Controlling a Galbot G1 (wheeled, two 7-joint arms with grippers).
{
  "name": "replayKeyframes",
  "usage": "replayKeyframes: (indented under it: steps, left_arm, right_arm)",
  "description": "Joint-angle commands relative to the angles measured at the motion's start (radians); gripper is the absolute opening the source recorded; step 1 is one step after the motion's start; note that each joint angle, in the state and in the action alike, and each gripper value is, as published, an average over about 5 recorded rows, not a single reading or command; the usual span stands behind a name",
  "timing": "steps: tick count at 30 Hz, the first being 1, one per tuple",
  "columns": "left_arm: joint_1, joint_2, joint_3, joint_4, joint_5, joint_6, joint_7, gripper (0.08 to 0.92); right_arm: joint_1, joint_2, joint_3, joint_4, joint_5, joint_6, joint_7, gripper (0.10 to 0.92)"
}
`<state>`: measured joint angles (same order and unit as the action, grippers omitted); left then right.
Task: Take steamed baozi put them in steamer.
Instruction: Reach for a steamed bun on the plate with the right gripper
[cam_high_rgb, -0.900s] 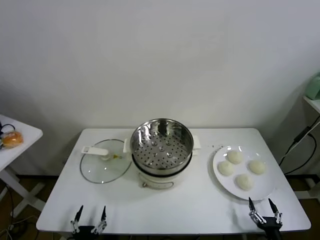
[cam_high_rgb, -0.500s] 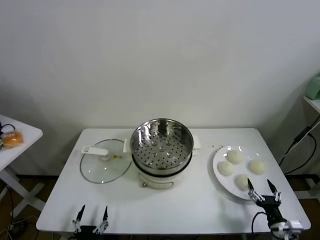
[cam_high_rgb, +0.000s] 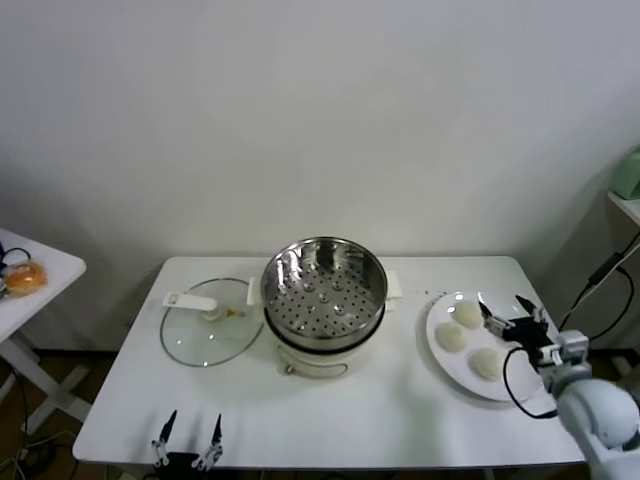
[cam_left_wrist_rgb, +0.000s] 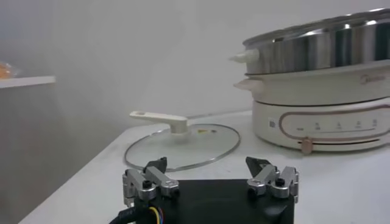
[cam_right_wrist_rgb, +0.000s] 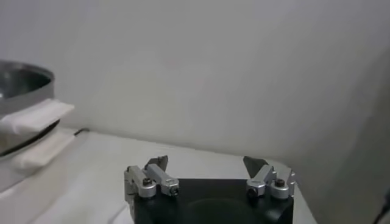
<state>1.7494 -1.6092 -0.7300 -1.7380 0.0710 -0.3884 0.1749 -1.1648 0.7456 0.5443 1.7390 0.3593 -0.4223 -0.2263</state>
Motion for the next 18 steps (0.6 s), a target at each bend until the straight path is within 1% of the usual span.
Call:
replayKeyframes:
  steps: [1, 4, 9, 14, 18]
  left_arm:
    - [-0.001, -0.030, 0.001, 0.010, 0.023, -0.010, -0.001, 0.823]
    - [-0.004, -0.029, 0.006, 0.020, 0.035, -0.014, -0.002, 0.823]
    - [-0.008, -0.028, 0.012, 0.025, 0.051, -0.018, 0.001, 0.823]
    - [-0.006, -0.024, 0.010, 0.027, 0.057, -0.022, 0.002, 0.823]
    - [-0.004, -0.022, 0.007, 0.038, 0.071, -0.030, 0.001, 0.823]
  right_arm:
    - [0.183, -0.225, -0.124, -0.060, -0.259, -0.119, -0.264, 0.823]
    - [0.271, -0.281, -0.243, -0.121, -0.372, -0.025, -0.368, 0.823]
    - [0.534, -0.321, -0.527, -0.239, -0.465, 0.112, -0.508, 0.823]
    - [0.917, -0.303, -0.939, -0.422, -0.528, 0.252, -0.641, 0.823]
    - [1.154, -0.248, -1.201, -0.558, -0.556, 0.362, -0.754, 0.823]
